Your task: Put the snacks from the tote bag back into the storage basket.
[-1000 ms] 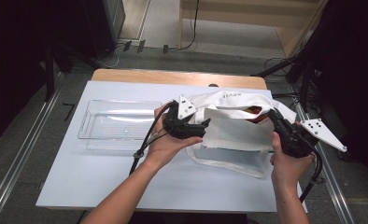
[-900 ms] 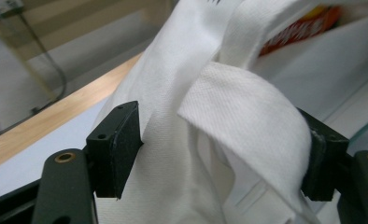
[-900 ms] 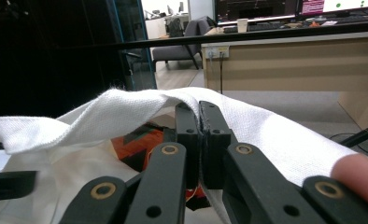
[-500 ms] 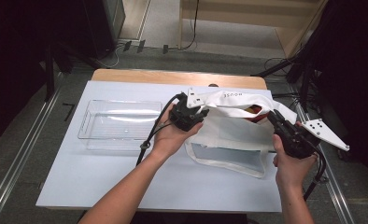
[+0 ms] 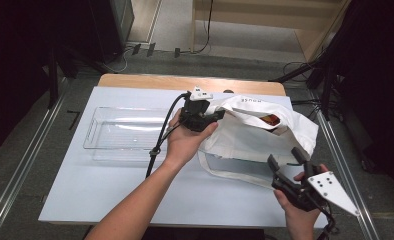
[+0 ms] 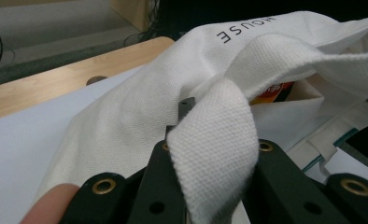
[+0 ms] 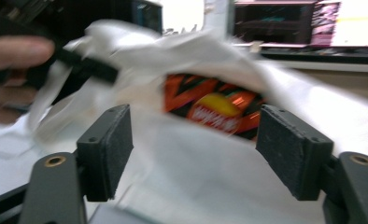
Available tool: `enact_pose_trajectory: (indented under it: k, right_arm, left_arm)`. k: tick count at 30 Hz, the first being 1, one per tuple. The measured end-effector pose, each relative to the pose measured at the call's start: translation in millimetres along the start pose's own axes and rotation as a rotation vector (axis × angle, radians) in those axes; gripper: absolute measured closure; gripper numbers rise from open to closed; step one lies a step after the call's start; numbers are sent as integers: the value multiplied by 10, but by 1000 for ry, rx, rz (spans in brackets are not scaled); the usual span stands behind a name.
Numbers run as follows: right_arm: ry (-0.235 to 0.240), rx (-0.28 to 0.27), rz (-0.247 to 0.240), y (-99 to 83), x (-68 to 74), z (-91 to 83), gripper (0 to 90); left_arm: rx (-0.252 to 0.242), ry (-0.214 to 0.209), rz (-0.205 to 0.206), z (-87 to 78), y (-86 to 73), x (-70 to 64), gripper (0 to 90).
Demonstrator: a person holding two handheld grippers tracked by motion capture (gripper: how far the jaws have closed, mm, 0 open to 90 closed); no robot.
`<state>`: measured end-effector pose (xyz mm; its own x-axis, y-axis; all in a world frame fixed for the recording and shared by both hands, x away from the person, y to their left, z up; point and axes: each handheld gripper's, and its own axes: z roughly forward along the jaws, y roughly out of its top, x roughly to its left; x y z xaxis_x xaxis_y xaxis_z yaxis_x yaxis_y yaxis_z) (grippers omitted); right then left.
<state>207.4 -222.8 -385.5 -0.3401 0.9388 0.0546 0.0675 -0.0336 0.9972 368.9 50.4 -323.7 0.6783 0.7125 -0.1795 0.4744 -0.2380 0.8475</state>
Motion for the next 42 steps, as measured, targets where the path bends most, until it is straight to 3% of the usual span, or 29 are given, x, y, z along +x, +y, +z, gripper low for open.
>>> enact_pose_trajectory:
  k: [4, 8, 11, 13, 17, 19, 21, 22, 25, 27, 36, 42]
  right_arm:
    - [51, 97, -31, -56, 86, 294, 303]
    - [59, 123, -45, -29, 116, 617, 382]
    - [16, 144, -85, -25, 140, 862, 368]
    - [-14, 165, -116, -42, 150, 1020, 313]
    - [-19, 249, -91, -103, 157, 1245, 252]
    - [-33, 281, -99, -148, 189, 1305, 299]
    - [-38, 331, -119, -196, 214, 1331, 434]
    - [-37, 348, -125, -217, 219, 1332, 528]
    - [33, 422, -159, -304, 210, 1300, 803]
    - [94, 447, -147, -339, 194, 1252, 875]
    - [309, 444, -150, -464, 211, 781, 895]
    - [384, 446, -154, -503, 183, 515, 897]
  left_arm:
    - [-5, -1, 0, 1, 0, -19, 838]
    - [-10, -2, -2, 0, 11, -34, 835]
    - [-21, 6, -22, -3, 17, -31, 829]
    - [-24, 9, -27, -3, 20, -29, 826]
    - [-27, 8, -30, -10, 31, -19, 825]
    - [-32, -3, -38, -10, 37, -10, 823]
    - [-38, 1, -43, -15, 44, -6, 823]
    - [-42, 0, -45, -15, 50, 0, 821]
    - [-61, 25, -33, -10, 67, -8, 806]
    - [-64, 29, -36, 1, 84, -4, 799]
    - [-82, 53, -15, 60, 153, 32, 783]
    - [-76, 48, -15, 88, 230, 112, 797]
